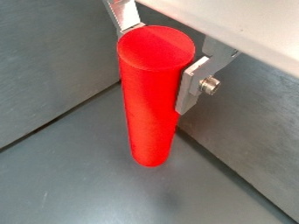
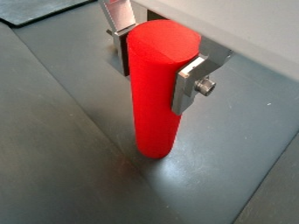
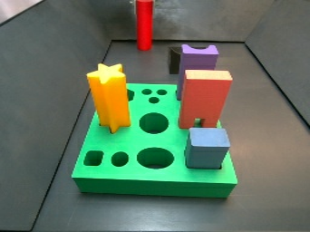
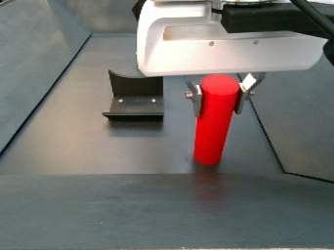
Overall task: Pick up the round object. Move up. Move to above the board. Insert the round object.
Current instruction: Pick up the round object, then move up.
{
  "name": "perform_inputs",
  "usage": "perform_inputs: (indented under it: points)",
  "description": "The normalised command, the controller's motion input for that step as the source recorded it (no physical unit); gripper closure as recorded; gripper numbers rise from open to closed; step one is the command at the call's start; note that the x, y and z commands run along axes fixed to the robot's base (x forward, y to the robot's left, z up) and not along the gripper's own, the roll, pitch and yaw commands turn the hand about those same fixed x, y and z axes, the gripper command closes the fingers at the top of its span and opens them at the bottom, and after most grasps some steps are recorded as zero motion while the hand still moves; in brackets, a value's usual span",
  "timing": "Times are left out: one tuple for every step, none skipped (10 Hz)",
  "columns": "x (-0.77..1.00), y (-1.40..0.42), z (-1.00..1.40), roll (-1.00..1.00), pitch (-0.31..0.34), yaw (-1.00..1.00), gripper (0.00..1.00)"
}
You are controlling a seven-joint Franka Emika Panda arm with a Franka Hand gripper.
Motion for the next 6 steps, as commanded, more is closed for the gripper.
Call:
perform_inputs:
  points:
    - [0.0,0.0,0.0,0.0,0.0,0.0,1.0]
    - [0.0,0.0,0.0,0.0,0.0,0.0,1.0]
    - [0.0,0.0,0.83,0.0,0.0,0.0,1.0]
    - [-0.03,-0.05,0.77,0.01,0.002,-0.04,1.0]
    - [-0.04,-0.03,0.66,0.04,0.008,-0.04,1.0]
    - [-0.04,-0.02,0.48,0.07,0.031,-0.04,1.0]
